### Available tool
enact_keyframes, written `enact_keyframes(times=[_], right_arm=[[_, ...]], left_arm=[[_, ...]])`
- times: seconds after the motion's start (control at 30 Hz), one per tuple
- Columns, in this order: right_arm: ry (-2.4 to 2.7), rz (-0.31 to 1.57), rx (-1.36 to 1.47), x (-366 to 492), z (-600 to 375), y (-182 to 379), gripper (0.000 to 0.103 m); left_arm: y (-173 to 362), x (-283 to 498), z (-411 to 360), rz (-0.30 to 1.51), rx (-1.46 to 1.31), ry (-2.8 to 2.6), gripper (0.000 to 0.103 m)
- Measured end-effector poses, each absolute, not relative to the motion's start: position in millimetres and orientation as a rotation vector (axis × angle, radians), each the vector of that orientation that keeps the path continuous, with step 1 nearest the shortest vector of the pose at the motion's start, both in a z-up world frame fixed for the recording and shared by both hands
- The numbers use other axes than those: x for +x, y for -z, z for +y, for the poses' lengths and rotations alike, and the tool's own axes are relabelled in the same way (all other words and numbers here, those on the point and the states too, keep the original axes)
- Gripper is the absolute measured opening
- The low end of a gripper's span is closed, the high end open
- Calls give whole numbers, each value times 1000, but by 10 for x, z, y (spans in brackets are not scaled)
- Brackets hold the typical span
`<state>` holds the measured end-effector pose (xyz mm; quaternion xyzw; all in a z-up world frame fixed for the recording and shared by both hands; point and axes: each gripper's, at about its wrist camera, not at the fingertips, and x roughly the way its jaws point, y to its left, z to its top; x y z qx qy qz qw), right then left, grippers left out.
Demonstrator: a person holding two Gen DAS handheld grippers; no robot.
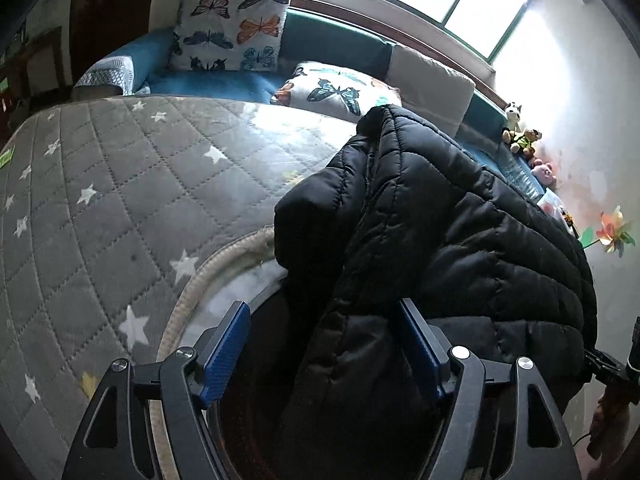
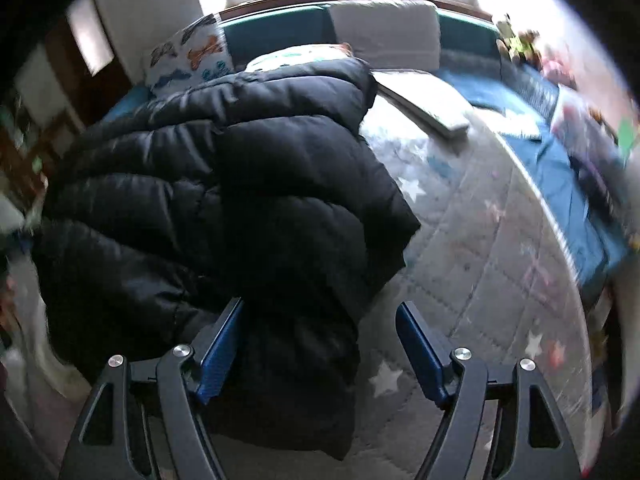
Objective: Fold large clothes
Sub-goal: 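Lower the jacket bundle onto the mattress and open both grippers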
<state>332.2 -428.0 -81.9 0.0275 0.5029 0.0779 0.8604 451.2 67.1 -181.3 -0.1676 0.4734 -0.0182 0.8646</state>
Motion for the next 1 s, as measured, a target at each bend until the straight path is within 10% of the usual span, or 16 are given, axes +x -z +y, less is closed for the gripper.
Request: enact_keyframes(times=[0.37,1.0], right_arm=[[-125,833,-76,2920,-3853,47,83],[-167,1033,-127,3306,-3197,805,84]], left_arm=[[1221,4117,676,866,-314,-43,78],[1731,4299,312,1011,-246,6,83]])
